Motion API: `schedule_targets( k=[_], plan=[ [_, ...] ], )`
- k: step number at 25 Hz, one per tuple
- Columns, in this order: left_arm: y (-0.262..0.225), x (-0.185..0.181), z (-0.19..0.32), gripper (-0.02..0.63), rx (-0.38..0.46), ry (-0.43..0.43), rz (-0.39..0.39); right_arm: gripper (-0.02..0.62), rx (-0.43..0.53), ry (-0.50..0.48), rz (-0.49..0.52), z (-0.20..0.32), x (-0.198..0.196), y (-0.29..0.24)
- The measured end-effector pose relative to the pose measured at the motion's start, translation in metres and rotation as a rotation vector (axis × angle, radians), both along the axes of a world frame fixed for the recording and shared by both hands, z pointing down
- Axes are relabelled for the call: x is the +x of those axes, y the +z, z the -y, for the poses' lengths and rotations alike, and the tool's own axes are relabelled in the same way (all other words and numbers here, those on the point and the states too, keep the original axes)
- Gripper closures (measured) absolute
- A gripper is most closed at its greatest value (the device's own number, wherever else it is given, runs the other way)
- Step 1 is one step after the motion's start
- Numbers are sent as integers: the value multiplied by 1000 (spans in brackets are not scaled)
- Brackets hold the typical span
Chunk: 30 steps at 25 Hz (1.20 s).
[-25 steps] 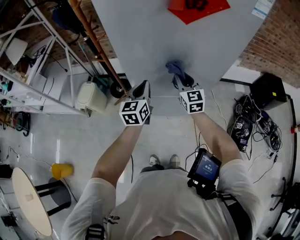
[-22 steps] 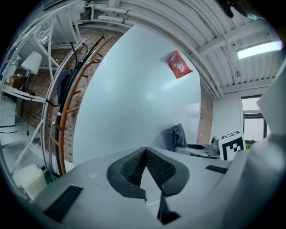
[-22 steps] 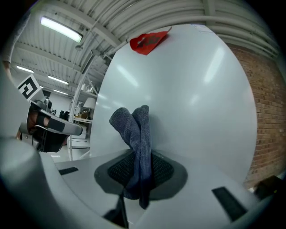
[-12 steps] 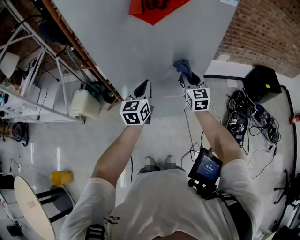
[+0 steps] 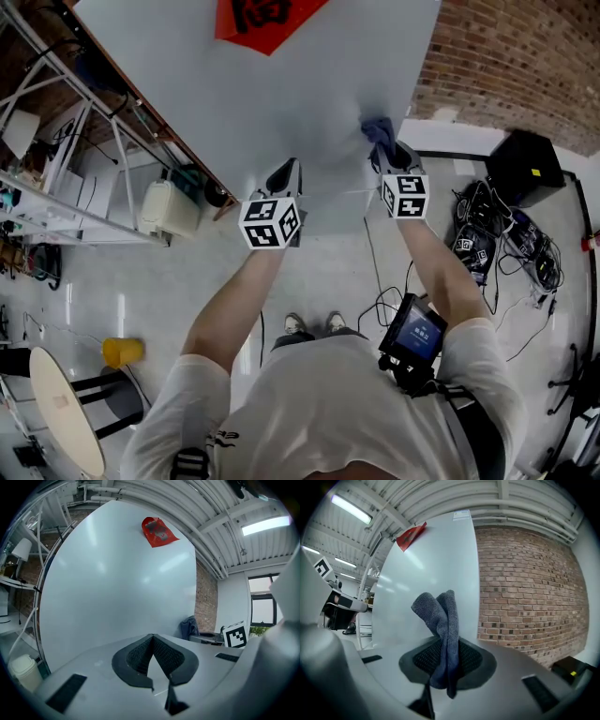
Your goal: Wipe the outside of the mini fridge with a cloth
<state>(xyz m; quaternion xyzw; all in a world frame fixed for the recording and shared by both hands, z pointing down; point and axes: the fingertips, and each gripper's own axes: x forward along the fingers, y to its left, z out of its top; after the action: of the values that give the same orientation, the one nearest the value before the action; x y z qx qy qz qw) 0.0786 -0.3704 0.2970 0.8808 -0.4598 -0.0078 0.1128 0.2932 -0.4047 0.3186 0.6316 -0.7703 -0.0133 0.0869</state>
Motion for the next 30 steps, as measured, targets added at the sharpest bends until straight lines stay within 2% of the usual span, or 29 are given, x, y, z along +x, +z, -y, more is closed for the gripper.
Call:
schedule_targets(
  k=[3,7,14,22,30],
  plan=[
    [0,12,-2,601,1,-8,5,515,-2,-8,3,1,15,3],
    [2,16,-7,601,3,-27,5,515,4,-34,8,0,17,3],
    [12,-14,-13,601,-1,-81,1,515,24,-86,51,-9,-4,2],
    [43,-76,-20,601,-33,-176,-15,515,-2,-257,80,-29,-88,20],
    [90,-165,-28,601,-36,-275,15,515,-81,-444,99,-42,-215,82]
  ],
)
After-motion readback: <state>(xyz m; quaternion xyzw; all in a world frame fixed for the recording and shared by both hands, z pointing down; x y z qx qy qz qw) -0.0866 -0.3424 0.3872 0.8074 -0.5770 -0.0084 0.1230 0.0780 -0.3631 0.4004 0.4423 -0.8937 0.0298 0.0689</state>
